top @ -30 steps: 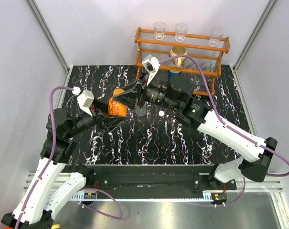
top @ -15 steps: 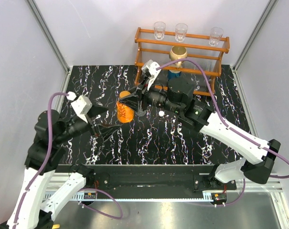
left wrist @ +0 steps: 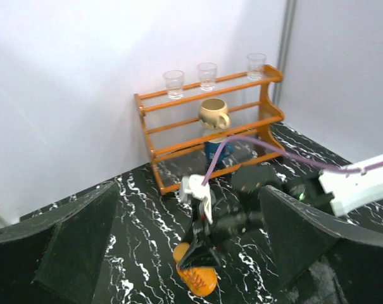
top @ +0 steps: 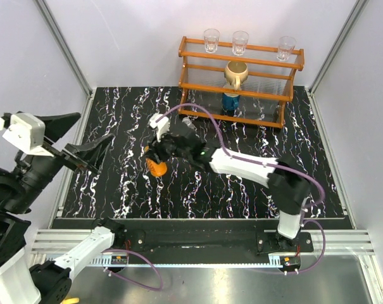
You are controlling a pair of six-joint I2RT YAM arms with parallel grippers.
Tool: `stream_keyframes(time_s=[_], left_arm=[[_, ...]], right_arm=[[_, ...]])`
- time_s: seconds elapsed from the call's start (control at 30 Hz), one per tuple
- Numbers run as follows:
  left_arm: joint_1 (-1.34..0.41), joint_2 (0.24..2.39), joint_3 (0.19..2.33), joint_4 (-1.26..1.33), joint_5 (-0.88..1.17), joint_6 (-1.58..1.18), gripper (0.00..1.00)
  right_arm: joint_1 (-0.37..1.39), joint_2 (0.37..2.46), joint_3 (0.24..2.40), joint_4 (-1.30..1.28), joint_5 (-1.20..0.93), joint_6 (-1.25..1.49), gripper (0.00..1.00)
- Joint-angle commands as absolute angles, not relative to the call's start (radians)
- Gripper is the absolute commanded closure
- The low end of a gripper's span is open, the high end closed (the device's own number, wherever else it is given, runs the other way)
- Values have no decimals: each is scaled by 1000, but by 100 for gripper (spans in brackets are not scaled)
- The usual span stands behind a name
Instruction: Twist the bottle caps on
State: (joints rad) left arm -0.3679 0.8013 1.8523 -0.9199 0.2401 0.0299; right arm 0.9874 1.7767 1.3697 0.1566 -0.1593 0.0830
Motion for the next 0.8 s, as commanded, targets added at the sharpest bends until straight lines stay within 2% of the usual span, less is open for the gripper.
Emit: stream_keyframes(time_s=[0.0, 0.1, 0.3, 0.57, 0.77], left_arm=[[-365, 847, 1891, -983, 75, 3, 1], [-365, 833, 1862, -979, 77, -29, 1], [-365, 827, 1848, -976, 78, -32, 1], [-364, 811, 1804, -965, 77, -63, 1], [-365, 808, 1778, -953, 80, -75, 1]], right_arm=[[1023, 1929, 1552, 319, -123, 12, 75], [1043, 2081, 1638, 394, -104, -35, 77], [1058, 2244, 1732, 595, -39, -61, 72], [1103, 2368, 1810, 695, 60, -118, 69], [1126, 2385, 1749, 745, 110, -81, 69]])
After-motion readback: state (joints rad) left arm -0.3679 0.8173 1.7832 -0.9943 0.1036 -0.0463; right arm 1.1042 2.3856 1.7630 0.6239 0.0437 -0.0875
